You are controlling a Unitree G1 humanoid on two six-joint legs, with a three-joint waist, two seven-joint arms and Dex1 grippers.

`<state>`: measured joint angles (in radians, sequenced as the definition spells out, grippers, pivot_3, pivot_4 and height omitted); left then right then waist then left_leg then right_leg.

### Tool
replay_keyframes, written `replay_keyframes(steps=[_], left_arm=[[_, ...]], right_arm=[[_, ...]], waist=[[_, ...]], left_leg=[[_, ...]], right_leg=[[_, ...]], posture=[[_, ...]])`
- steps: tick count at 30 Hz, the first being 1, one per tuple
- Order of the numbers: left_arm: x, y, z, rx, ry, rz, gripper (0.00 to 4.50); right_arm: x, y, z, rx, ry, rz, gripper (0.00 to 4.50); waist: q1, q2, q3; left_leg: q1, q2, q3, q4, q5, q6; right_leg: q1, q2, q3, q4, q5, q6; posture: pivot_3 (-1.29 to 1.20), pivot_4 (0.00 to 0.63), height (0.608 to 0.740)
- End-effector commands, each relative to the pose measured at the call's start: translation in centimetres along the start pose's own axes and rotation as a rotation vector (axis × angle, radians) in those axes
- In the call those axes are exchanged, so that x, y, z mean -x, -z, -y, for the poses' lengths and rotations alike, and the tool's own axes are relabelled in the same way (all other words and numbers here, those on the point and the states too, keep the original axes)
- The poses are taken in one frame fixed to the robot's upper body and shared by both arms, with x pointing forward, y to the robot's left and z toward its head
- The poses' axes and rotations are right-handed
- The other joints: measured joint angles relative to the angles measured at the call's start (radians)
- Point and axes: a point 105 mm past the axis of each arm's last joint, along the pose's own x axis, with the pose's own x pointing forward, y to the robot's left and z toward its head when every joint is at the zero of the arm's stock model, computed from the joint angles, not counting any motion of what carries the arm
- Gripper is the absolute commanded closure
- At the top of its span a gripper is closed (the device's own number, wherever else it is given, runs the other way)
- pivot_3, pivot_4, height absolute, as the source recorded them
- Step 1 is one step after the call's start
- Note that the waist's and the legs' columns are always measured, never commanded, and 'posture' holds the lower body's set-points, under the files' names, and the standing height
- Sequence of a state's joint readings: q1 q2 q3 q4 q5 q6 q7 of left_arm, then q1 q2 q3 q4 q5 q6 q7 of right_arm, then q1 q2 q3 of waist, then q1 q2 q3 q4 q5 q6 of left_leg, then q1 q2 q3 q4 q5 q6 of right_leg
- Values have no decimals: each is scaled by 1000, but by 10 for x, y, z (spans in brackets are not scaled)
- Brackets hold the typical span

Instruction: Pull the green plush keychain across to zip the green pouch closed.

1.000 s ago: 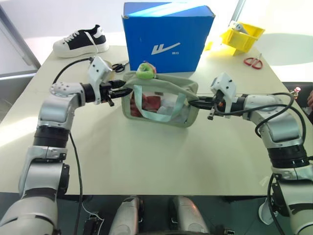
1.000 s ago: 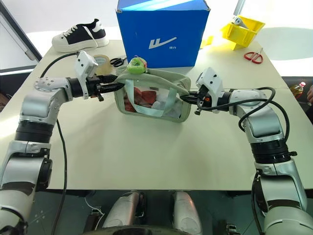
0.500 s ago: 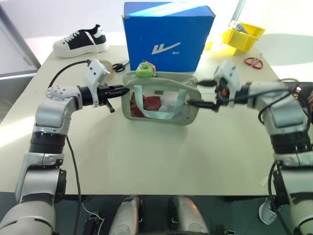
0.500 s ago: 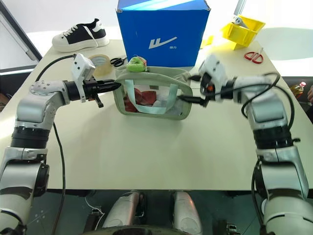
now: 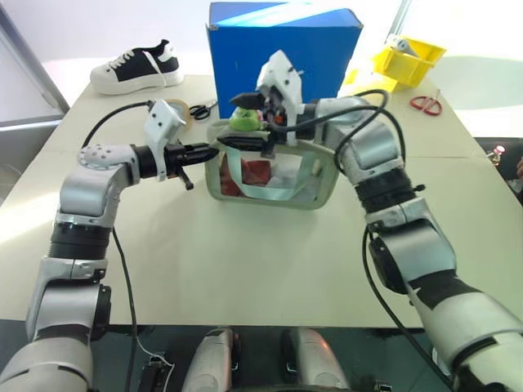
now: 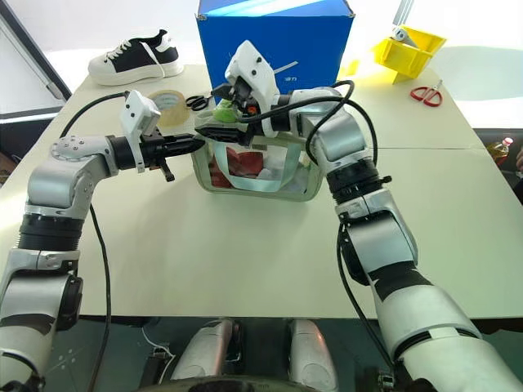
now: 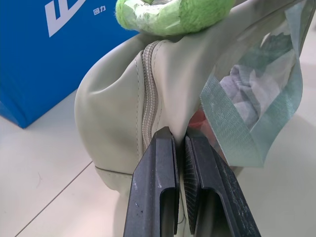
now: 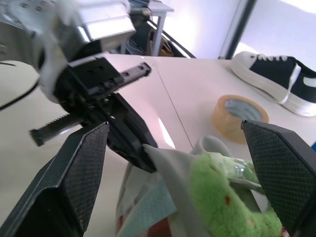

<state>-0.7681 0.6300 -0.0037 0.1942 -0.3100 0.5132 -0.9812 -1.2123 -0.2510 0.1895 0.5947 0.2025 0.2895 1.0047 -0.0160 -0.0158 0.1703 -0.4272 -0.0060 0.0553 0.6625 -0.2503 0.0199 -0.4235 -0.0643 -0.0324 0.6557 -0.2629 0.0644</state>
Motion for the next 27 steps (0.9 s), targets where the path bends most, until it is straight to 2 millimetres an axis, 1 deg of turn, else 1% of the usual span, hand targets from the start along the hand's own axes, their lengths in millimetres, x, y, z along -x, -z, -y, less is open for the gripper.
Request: replay_keyframes(steps=[1,2,3,4,9,11,13,15,17,18,20,24,27], left_arm=[[4,-13,2,-39,-3,43,4500],[5,-13,2,-38,-3,43,4500],[6,-13,2,-37,-5,43,4500],[6,-12,2,-37,-6,42,4500],[7,-12,2,-33,-10,42,4500],[6,-12,2,-33,-10,44,4500],[5,-13,1,-33,-10,44,4500],[5,-14,1,-33,-10,45,4500],[5,-14,1,-33,-9,45,4500],[5,-13,1,-33,-10,45,4500],[5,-11,2,-29,-9,44,4500],[5,-9,2,-22,-2,38,4500],[4,-9,2,-22,3,34,4500]], right_arm=[[-4,-11,11,68,47,18,587],[-4,-10,13,72,53,15,844],[-3,-8,14,77,54,10,1427],[-2,-6,14,81,54,4,1878],[2,-3,20,97,83,-4,4475],[7,-4,26,106,121,-10,4475],[17,-13,37,115,191,12,4475],[37,-25,50,127,268,36,4475],[63,-35,67,126,377,52,4475],[78,-36,74,136,431,43,4475],[106,-32,82,142,521,8,4475],[153,-11,89,125,674,-76,4475],[179,6,90,103,769,-128,4475]], waist=[[-1,0,0],[-2,0,0],[-2,0,0],[-2,0,0],[-4,0,0],[-4,0,0],[-3,0,0],[-1,0,0],[2,0,0],[2,0,0],[3,0,0],[0,0,0],[-3,1,0]], left_leg=[[0,0,0,0,0,0],[0,0,0,0,0,0],[0,0,0,-1,0,0],[0,0,0,-1,0,0],[0,0,0,-1,0,-1],[0,0,0,-1,0,-1],[0,0,0,-1,0,-1],[0,0,0,-1,0,-1],[0,0,0,-1,0,-1],[0,0,0,-1,0,-1],[-1,0,0,-2,0,-1],[0,0,0,-4,0,-1],[0,0,0,-5,0,-1]], right_leg=[[0,0,0,0,0,0],[-1,0,0,0,0,0],[-1,0,0,0,0,0],[-1,0,0,0,0,0],[-1,0,0,0,0,0],[-1,0,0,0,0,0],[-1,0,0,0,0,0],[-1,0,0,0,0,0],[-1,-1,0,0,0,0],[-1,-1,0,0,0,0],[-1,-1,0,-1,0,0],[-1,-1,0,-3,0,0],[-1,-1,0,-4,0,0]], posture=[[0,150,740],[0,150,740],[0,150,740],[0,150,740],[0,150,740],[0,150,740],[0,150,740],[0,150,740],[0,150,740],[0,150,740],[0,150,740],[0,150,740],[0,150,740]])
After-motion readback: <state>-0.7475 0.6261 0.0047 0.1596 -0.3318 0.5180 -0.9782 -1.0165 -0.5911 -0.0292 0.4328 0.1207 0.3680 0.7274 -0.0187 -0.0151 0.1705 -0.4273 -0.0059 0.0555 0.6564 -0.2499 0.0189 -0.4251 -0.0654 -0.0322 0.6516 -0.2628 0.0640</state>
